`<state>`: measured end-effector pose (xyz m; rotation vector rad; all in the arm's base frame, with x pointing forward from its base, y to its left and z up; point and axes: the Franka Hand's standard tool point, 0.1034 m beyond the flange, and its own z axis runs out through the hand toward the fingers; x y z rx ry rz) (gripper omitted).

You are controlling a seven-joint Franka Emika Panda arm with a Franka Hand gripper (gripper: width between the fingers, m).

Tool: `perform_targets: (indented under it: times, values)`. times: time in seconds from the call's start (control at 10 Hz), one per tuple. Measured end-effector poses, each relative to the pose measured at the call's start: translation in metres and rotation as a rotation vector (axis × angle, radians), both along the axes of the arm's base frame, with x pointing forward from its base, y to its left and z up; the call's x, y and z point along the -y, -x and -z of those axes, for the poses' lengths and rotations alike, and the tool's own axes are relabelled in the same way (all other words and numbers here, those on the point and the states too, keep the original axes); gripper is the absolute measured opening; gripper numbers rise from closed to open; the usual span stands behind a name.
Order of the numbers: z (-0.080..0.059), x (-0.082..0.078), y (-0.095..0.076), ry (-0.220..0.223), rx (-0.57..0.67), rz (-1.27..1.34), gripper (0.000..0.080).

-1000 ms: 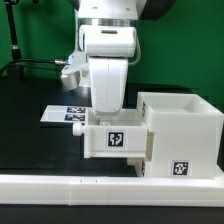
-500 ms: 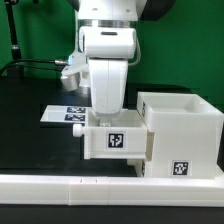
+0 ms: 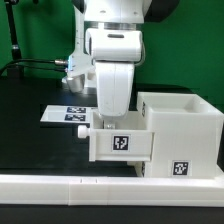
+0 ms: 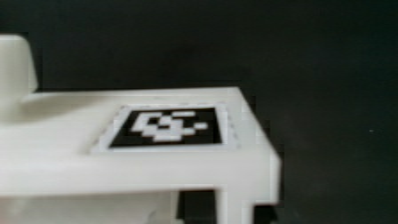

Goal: Assemble drawer

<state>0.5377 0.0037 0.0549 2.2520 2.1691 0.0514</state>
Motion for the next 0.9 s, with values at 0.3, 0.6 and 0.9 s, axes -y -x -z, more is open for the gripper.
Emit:
perform_targets:
  times: [0.3,0.6,0.9]
  values:
    - [0.0001,0.0003,0.0,0.0,0.0,0.0,0.0042]
    - [-0.0002,-0.0035,-0.002,0.008,-0.006,-0.013,0.0042]
    - [-0.0001,-0.0015,-0.0019,0.008,-0.006,-0.01,0.0042]
